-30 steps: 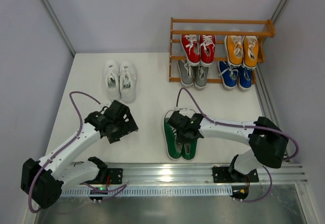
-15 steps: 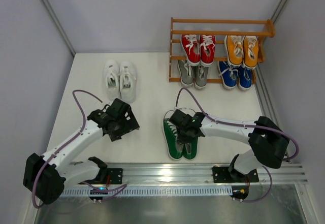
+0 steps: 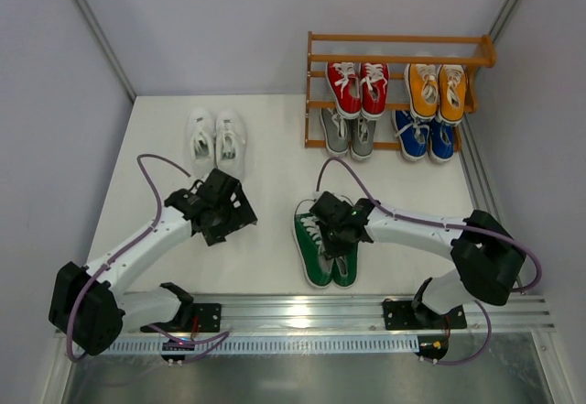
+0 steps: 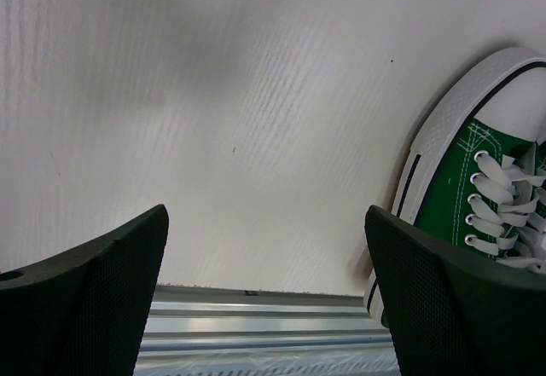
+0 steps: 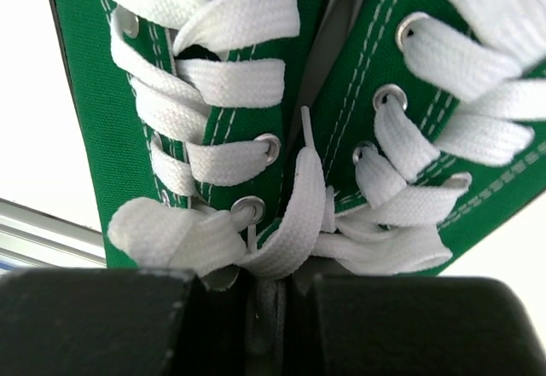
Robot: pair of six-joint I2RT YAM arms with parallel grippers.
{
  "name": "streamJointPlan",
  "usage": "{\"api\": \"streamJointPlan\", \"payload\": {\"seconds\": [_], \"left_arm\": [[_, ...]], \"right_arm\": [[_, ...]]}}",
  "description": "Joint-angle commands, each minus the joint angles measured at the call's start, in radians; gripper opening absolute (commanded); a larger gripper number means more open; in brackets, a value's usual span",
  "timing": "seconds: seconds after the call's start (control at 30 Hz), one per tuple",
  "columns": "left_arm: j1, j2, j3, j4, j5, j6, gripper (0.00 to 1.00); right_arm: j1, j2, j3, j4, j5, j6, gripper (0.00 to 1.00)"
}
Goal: Place and organize the shoes onto the shoe shelf
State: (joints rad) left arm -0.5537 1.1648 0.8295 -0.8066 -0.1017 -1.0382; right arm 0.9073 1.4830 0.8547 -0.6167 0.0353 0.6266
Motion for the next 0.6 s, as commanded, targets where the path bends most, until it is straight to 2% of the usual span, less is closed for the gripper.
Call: {"api": "streamJointPlan", "payload": {"seconds": [0.0, 0.23, 0.57], "left_arm": [[0.008, 0.013, 0.063, 0.041, 0.011, 0.024, 0.94], [0.021, 0.058, 0.094, 0.060, 0.028, 0.049, 0.94], [0.040, 0.099, 0.155, 0.073, 0.056, 0.105, 0.93]], "right_arm": [[-0.030, -0.061, 0.050, 0.054, 0.104, -0.090, 0.04], [-0.077, -0.217, 0.167, -0.132, 0.158, -0.168, 0.04], [-0.188, -0.339, 0.374, -0.236, 0.152, -0.243, 0.04]]}}
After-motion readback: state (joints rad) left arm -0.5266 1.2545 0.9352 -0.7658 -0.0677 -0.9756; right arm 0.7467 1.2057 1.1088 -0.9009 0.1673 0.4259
